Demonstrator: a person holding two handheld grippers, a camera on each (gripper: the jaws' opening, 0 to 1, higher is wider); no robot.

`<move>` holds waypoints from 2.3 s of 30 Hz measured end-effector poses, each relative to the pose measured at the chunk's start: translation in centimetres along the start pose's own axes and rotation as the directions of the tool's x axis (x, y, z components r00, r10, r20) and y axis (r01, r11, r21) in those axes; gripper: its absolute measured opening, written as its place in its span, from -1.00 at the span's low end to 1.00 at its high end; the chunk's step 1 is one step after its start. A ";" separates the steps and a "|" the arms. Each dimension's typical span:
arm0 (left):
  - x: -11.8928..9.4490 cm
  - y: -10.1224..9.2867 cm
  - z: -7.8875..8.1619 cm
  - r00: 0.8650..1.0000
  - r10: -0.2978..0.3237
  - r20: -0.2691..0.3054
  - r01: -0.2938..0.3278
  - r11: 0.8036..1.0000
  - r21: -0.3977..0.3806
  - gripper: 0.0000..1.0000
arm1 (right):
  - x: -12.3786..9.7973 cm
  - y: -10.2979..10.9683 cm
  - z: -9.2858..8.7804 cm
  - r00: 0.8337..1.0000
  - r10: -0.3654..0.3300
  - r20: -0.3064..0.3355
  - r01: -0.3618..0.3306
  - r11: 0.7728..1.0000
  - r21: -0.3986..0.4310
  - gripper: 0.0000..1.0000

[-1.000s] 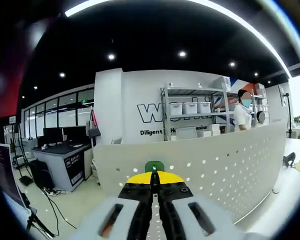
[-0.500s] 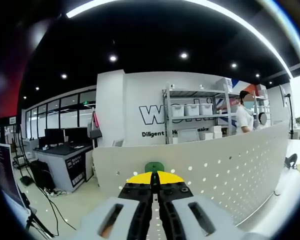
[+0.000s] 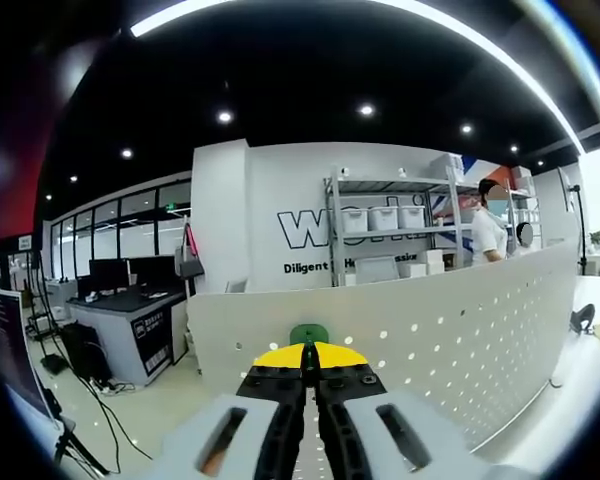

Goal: Insert the hook assembly into the mounting plate slot until the hook locks in place.

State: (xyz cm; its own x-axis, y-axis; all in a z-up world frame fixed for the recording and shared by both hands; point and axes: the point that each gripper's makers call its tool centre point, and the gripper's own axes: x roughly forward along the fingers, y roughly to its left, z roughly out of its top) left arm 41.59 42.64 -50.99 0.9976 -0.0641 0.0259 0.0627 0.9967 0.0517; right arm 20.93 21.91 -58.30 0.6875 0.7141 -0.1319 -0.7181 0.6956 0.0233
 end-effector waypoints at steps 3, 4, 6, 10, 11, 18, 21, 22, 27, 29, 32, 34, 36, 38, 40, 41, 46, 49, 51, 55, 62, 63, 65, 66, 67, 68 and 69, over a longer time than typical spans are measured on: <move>0.0 0.0 0.0 1.000 -0.002 0.000 0.002 1.000 0.004 -0.97 | 0.0 0.1 0.0 1.000 0.001 -0.001 -0.001 1.000 -0.002 0.78; 0.0 0.0 0.0 1.000 -0.003 0.000 0.003 1.000 0.005 -0.97 | 0.0 0.1 0.0 1.000 0.002 -0.002 -0.002 1.000 -0.002 0.78; 0.1 0.0 0.0 1.000 -0.006 0.000 0.006 1.000 0.008 -0.97 | -0.1 0.1 0.0 1.000 0.001 -0.003 -0.001 1.000 -0.005 0.78; 0.1 0.0 0.0 1.000 -0.009 0.000 0.009 1.000 0.014 -0.97 | -0.1 0.0 0.1 1.000 -0.002 -0.003 0.002 1.000 -0.005 0.77; 0.1 0.0 0.0 1.000 -0.009 0.000 0.009 1.000 0.016 -0.97 | -0.1 0.0 0.1 1.000 -0.002 -0.003 0.002 1.000 -0.006 0.77; 0.1 0.0 0.0 1.000 -0.013 0.002 0.013 1.000 0.022 -0.97 | -0.1 0.0 0.1 1.000 -0.004 -0.003 0.004 1.000 -0.006 0.76; 0.1 0.0 0.0 1.000 -0.015 0.002 0.015 1.000 0.024 -0.97 | -0.1 0.0 0.1 1.000 -0.005 -0.004 0.005 1.000 -0.008 0.76; 0.1 0.0 0.0 1.000 -0.016 0.002 0.016 1.000 0.025 -0.97 | -0.1 0.0 0.1 1.000 -0.005 -0.005 0.005 1.000 -0.008 0.76; 0.2 0.0 -0.1 1.000 -0.016 0.002 0.016 1.000 0.027 -0.97 | -0.1 -0.1 0.1 1.000 -0.007 -0.006 0.007 1.000 -0.008 0.76; 0.1 0.0 -0.1 1.000 -0.016 0.004 0.016 1.000 0.026 -0.97 | -0.1 -0.1 0.0 1.000 -0.007 -0.007 0.007 1.000 -0.008 0.75; 0.1 0.0 -0.1 1.000 -0.016 0.005 0.016 0.999 0.029 -0.97 | -0.1 -0.2 0.0 1.000 -0.008 -0.009 0.008 1.000 -0.010 0.75; 0.1 0.0 -0.1 1.000 -0.015 0.005 0.015 0.999 0.029 -0.97 | 0.0 -0.2 0.0 1.000 -0.008 -0.009 0.008 1.000 -0.010 0.75; 0.1 0.0 -0.2 1.000 -0.015 0.005 0.015 0.999 0.030 -0.97 | 0.0 -0.2 0.0 1.000 -0.007 -0.010 0.007 1.000 -0.011 0.75; 0.1 0.0 -0.2 1.000 -0.015 0.005 0.014 0.999 0.029 -0.97 | 0.0 -0.2 0.1 1.000 -0.006 -0.009 0.006 1.000 -0.013 0.75; 0.1 0.0 -0.2 1.000 -0.015 0.006 0.014 0.999 0.032 -0.97 | 0.1 -0.1 0.1 1.000 -0.005 -0.010 0.005 1.000 -0.014 0.75; 0.0 0.0 -0.2 1.000 -0.014 0.006 0.014 0.999 0.034 -0.97 | 0.1 -0.1 0.1 1.000 -0.006 -0.010 0.005 1.000 -0.014 0.75; 0.0 0.0 -0.2 1.000 -0.015 0.006 0.014 0.999 0.037 -0.97 | 0.0 -0.1 0.0 1.000 -0.005 -0.012 0.005 1.000 -0.015 0.75; 0.0 0.0 -0.2 1.000 -0.015 0.006 0.015 0.999 0.037 -0.97 | 0.0 -0.1 0.0 1.000 -0.007 -0.013 0.007 1.000 -0.015 0.75; 0.0 0.0 -0.2 1.000 -0.016 0.006 0.015 0.999 0.038 -0.97 | 0.0 -0.1 0.0 1.000 -0.006 -0.014 0.006 1.000 -0.014 0.75; 0.0 -0.1 -0.2 1.000 -0.017 0.006 0.017 0.999 0.040 -0.97 | 0.0 0.0 0.0 1.000 -0.006 -0.014 0.005 1.000 -0.017 0.74; 0.0 -0.1 -0.3 1.000 -0.017 0.007 0.017 0.999 0.040 -0.97 | 0.1 0.0 -0.1 1.000 -0.003 -0.018 0.002 1.000 -0.017 0.74; 0.0 -0.1 -0.4 1.000 -0.017 0.007 0.016 0.999 0.040 -0.97 | 0.2 0.1 -0.2 1.000 -0.001 -0.020 0.000 1.000 -0.019 0.74; 0.1 -0.2 -0.5 1.000 -0.021 0.004 0.021 0.999 0.037 -0.97 | 0.2 0.2 -0.2 1.000 0.002 -0.021 -0.002 1.000 -0.020 0.74; 0.1 -0.3 -0.6 1.000 -0.025 0.000 0.025 0.999 0.036 -0.97 | 0.2 0.2 -0.1 1.000 0.002 -0.021 -0.002 1.000 -0.020 0.74; 0.2 -0.3 -0.7 1.000 -0.022 -0.001 0.022 0.999 0.040 -0.97 | 0.2 0.1 -0.1 1.000 0.001 -0.021 -0.002 1.000 -0.021 0.74; 0.2 -0.3 -0.6 1.000 -0.021 0.002 0.021 0.999 0.040 -0.97 | 0.2 0.1 -0.1 1.000 0.001 -0.021 -0.001 1.000 -0.020 0.74; 0.2 -0.3 -0.6 1.000 -0.020 0.002 0.020 0.999 0.039 -0.97 | 0.2 0.1 -0.2 1.000 0.000 -0.021 0.000 1.000 -0.019 0.74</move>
State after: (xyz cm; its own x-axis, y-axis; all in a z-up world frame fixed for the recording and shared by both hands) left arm 41.82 42.35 -51.63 0.9961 -0.0838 0.0270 0.0810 0.9926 0.0909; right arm 21.00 22.07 -58.47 0.6853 0.7121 -0.1525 -0.7201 0.6939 0.0041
